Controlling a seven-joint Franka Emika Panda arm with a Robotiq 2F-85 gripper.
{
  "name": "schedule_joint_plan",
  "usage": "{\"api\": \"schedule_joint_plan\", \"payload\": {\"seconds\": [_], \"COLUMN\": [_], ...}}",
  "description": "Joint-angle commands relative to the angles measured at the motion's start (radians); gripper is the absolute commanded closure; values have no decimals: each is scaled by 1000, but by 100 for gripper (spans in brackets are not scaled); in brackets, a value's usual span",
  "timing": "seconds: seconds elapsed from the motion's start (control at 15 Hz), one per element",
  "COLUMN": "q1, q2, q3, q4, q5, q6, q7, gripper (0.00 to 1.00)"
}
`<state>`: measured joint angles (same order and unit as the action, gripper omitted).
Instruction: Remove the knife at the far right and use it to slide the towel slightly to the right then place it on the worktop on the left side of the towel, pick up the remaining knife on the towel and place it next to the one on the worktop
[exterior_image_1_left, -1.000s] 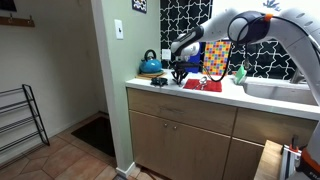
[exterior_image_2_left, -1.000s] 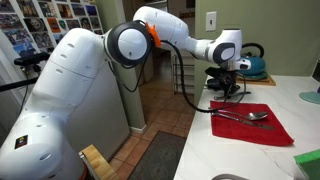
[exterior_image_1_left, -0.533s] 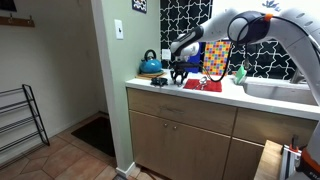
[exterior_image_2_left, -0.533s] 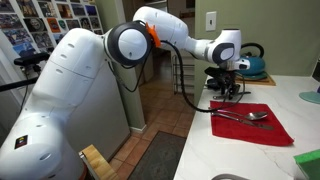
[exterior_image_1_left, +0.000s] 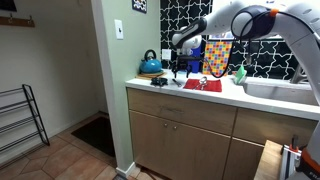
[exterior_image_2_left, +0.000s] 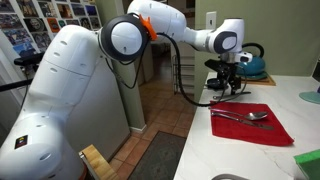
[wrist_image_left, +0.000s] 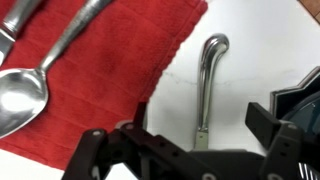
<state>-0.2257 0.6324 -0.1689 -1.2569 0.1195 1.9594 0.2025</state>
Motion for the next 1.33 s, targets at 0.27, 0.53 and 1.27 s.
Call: {"api": "schedule_joint_plan", "payload": {"seconds": [0.27, 0.53, 1.27], "q1": [-19, -30, -42], "q2": [-214, -312, -375], "q3": [-83, -116, -136], "q4": [-136, -263, -474], "q5": [5, 20, 18], "q6": [-185, -221, -16], "q7": [135, 204, 404], "gripper": [0, 0, 0]}}
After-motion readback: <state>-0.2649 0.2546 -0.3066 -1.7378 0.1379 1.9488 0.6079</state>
